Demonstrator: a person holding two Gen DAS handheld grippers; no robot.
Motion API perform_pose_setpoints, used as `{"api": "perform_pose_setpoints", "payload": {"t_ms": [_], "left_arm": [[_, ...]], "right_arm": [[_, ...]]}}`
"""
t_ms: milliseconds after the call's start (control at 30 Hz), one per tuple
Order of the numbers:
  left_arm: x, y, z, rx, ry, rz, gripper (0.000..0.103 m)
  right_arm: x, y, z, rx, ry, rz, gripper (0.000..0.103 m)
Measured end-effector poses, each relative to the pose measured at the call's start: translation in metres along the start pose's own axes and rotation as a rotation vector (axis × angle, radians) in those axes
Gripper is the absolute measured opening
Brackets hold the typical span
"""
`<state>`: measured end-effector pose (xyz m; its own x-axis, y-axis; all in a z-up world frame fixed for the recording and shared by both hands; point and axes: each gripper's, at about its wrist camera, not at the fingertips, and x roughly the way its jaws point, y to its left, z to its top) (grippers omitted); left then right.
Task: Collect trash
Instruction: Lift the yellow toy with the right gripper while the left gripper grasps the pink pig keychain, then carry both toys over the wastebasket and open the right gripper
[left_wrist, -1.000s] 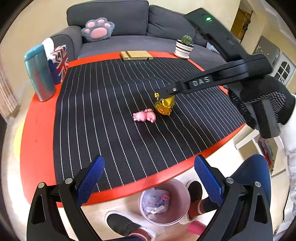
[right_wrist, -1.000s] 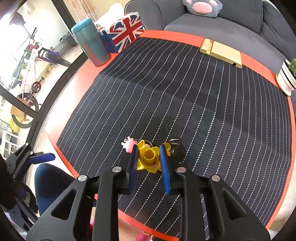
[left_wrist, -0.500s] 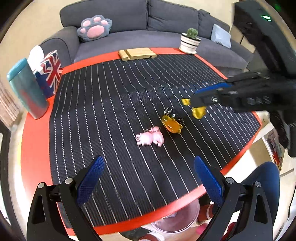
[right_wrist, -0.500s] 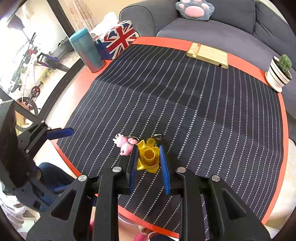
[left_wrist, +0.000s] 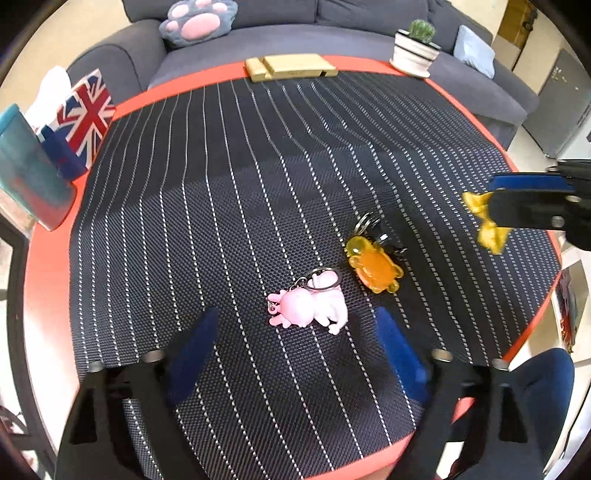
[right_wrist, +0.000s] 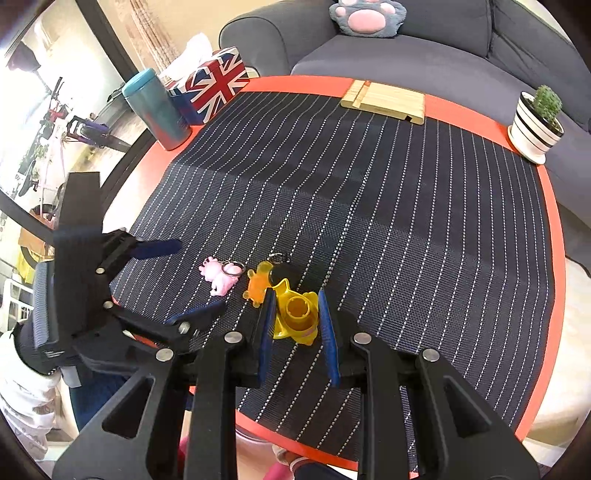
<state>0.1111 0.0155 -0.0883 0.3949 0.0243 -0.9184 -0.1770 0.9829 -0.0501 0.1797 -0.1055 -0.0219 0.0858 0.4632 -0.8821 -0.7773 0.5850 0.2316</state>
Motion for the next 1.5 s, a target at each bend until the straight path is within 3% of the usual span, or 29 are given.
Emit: {"api": "perform_pose_setpoints", "payload": {"t_ms": [267,933,1333,1500], "left_arm": [[0.004,-0.001,-0.001,0.011,-0.011,0.002,0.044],[-0.046,0.003,-0.027,0.073,-0.124,-0.014,0.043],[-0.090,-0.013,-0.064,0.135,-0.198,-0.056,0.043],[-0.101,-0.021,-0.085,0.169,-0.194,-0.078,0.043]], "right_arm": [[0.003,-0.002,-0.002,0.003,0.004,0.003,0.023],[-0.008,0.011,-0.014,-0.022,-0.033,0.020,0.023],[-0.032,0.038,-0.051,-0.093,-0.071,0.053,0.023],[-0.040,0.053,-0.073,-0.146,-0.064,0.061,0.023]]}}
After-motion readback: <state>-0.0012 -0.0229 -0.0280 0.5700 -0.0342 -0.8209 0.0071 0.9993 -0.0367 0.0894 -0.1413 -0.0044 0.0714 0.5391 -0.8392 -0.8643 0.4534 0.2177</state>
